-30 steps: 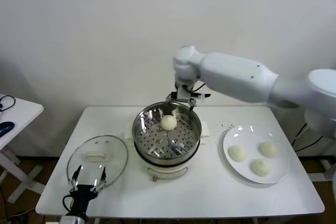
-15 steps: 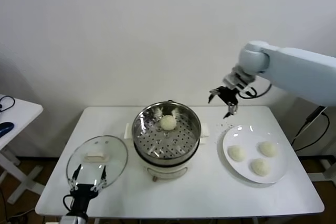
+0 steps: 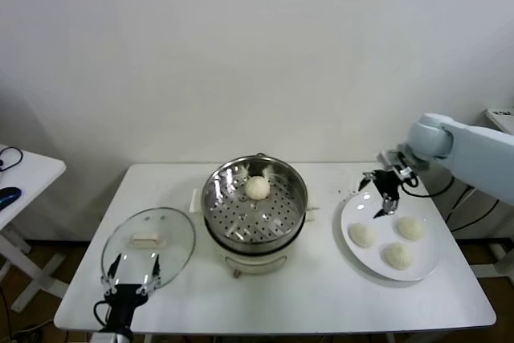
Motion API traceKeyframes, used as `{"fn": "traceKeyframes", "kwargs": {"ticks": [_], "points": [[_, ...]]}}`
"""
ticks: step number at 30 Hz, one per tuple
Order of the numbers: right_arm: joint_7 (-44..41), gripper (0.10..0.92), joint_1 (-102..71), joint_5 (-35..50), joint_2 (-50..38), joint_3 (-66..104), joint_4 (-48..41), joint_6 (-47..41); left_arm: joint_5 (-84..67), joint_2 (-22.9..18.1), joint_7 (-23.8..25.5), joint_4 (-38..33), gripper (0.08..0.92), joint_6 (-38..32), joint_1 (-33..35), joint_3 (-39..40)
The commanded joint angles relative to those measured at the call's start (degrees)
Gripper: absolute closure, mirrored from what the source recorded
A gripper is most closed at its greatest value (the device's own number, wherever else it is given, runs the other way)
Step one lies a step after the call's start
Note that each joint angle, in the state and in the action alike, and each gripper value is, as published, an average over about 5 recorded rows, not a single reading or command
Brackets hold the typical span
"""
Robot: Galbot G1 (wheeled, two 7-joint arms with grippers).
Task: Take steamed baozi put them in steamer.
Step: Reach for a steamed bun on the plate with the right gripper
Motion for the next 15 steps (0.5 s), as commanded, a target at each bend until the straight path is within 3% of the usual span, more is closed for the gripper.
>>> {"fn": "traceKeyframes", "kwargs": {"ticks": [1, 15], "points": [[1.73, 0.203, -9.6, -0.56, -0.24, 3.78, -3.14, -2.29, 0.09, -0.24, -0.22, 0.37, 0.177, 0.08, 0.0, 0.01], [2.95, 0.203, -14.41, -1.71, 4.43, 7.6, -9.54, -2.29, 0.31, -0.47, -0.14, 0.4, 0.177, 0.38, -0.24, -0.01]]}}
